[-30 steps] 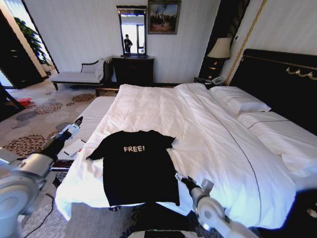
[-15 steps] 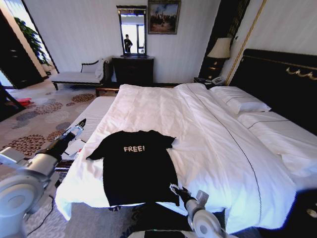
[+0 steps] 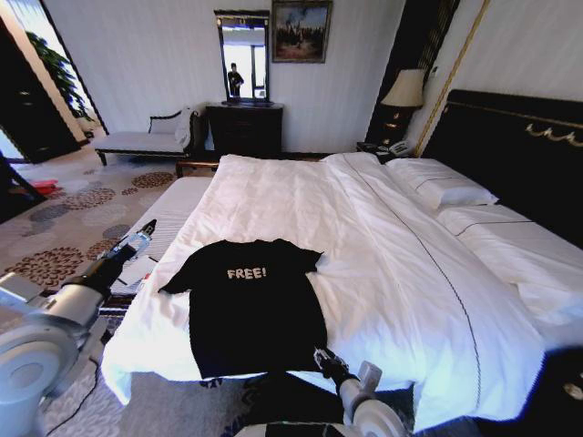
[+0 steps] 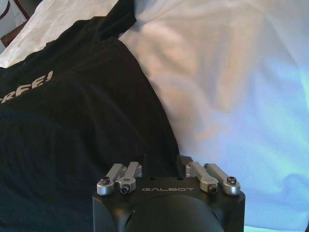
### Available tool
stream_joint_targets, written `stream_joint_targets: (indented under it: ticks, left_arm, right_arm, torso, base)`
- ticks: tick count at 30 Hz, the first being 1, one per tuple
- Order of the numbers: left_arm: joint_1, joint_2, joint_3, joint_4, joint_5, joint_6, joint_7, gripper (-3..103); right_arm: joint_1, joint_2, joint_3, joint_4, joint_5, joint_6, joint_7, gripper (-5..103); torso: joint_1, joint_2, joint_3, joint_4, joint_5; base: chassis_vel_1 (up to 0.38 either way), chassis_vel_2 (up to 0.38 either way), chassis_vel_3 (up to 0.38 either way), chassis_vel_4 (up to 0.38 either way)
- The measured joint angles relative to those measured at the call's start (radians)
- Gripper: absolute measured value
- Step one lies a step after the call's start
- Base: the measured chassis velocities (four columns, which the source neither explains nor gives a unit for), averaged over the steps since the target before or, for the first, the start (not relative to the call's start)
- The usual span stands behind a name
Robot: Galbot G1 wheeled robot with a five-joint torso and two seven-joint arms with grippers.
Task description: Fold the clothes on the bed.
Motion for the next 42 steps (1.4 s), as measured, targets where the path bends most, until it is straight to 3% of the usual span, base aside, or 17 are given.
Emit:
stream_joint_targets:
  ticks: [4,7,10,15,34,38,40,41,42]
  left_arm:
    - [0.001,0.000,-0.001,0.000,0.000,0.000,-0.002,100]
    - [0.002,-0.001,-0.001,-0.001,0.001,0.000,-0.003,100]
    - [0.003,-0.002,-0.002,0.000,0.006,0.000,-0.005,100]
    - [0.003,-0.003,-0.002,0.003,0.009,0.000,-0.007,100]
    - [-0.008,-0.010,0.021,0.028,0.023,0.005,-0.010,100]
    - [-0.013,-0.009,0.014,0.035,0.021,0.005,-0.010,100]
    - [-0.013,-0.009,0.010,0.037,0.020,0.005,-0.010,100]
    - [-0.012,-0.011,0.003,0.039,0.018,0.005,-0.010,100]
    - [-0.009,-0.012,-0.003,0.040,0.016,0.005,-0.010,100]
  right_arm:
    - [-0.005,0.002,0.000,-0.008,-0.010,0.005,-0.005,23]
    - [-0.007,0.002,-0.001,-0.008,-0.013,0.006,-0.007,18]
    - [-0.014,0.002,-0.002,-0.007,-0.019,0.009,-0.009,3]
    - [-0.033,-0.001,-0.004,0.000,-0.027,0.017,-0.011,0]
    - [-0.069,-0.010,-0.024,-0.011,-0.081,0.046,-0.017,-1]
    - [-0.061,-0.015,-0.001,0.055,-0.108,0.066,-0.028,20]
    - [-0.055,-0.015,0.006,0.077,-0.109,0.069,-0.028,20]
    - [-0.039,-0.019,0.023,0.119,-0.106,0.070,-0.026,31]
    - [-0.024,-0.023,0.037,0.147,-0.097,0.070,-0.023,31]
  torso:
    - [0.000,0.000,0.000,0.0000,0.0000]
    - [0.000,0.000,0.000,0.0000,0.0000]
    - [0.000,0.000,0.000,0.0000,0.0000]
    - [0.000,0.000,0.000,0.0000,0.0000]
    - [0.000,0.000,0.000,0.0000,0.0000]
    - [0.000,0.000,0.000,-0.0002,0.0000]
    - [0.000,0.000,0.000,-0.0001,0.0001]
    - [0.000,0.000,0.000,-0.0001,0.0000]
    - [0.000,0.000,0.000,0.0001,-0.0002]
  base:
    - [0.000,0.000,0.000,0.000]
    - [0.000,0.000,0.000,0.000]
    - [0.000,0.000,0.000,0.000]
    - [0.000,0.000,0.000,0.000]
    - [0.000,0.000,0.000,0.000]
    - [0.000,0.000,0.000,0.000]
    - [0.000,0.000,0.000,0.000]
    - [0.000,0.000,0.000,0.000]
    - [0.000,0.000,0.000,0.000]
